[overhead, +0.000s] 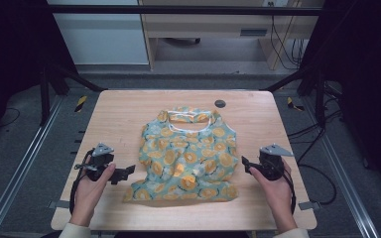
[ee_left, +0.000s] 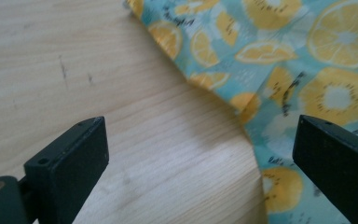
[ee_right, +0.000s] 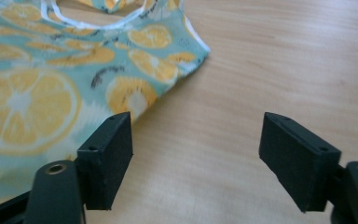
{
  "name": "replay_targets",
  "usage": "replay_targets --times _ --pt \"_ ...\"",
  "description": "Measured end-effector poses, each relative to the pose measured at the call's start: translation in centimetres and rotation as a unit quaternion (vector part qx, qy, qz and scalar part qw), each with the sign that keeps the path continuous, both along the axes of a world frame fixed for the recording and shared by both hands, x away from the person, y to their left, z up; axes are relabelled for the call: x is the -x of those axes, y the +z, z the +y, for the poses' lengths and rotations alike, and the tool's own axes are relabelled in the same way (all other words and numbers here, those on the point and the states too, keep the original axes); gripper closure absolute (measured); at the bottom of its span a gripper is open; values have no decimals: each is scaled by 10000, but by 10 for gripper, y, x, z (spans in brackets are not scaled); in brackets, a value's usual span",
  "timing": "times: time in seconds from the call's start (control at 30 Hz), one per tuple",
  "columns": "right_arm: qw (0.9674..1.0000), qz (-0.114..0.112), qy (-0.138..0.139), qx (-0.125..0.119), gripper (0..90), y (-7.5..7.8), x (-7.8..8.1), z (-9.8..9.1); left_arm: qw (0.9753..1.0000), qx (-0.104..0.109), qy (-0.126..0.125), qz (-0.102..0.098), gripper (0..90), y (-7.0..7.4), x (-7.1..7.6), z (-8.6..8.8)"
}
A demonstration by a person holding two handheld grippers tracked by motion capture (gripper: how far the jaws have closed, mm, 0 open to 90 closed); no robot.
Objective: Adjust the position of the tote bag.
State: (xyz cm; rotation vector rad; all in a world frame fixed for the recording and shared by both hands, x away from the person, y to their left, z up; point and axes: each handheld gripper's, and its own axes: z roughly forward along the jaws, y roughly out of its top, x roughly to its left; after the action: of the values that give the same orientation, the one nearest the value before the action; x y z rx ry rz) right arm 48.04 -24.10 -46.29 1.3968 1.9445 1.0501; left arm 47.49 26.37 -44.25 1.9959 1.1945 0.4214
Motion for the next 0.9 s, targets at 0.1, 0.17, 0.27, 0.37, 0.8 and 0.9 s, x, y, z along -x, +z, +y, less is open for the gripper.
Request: replay_targets --times 0.1,0.17,0.27,0.37,0.8,0.9 --pt "9999 59 133 57 299 7 -19 0 10000 -22 -60 -17 32 6 -7 -6" --pt "9995 169 283 32 306 10 -32 3 10000 -41 -87 2 32 7 -12 -10" --pt "9988 186 386 233 306 17 -49 9 9999 -125 -89 2 32 7 -18 -13" --pt "9986 246 449 164 305 21 -66 13 9999 -119 -49 8 33 9 -23 -19" --pt "9974 488 530 -21 249 -5 -124 22 9994 -295 -163 -1 32 10 -17 -35" --pt "9974 518 505 -43 245 -11 -128 24 9992 -344 -199 15 32 8 -9 -35"
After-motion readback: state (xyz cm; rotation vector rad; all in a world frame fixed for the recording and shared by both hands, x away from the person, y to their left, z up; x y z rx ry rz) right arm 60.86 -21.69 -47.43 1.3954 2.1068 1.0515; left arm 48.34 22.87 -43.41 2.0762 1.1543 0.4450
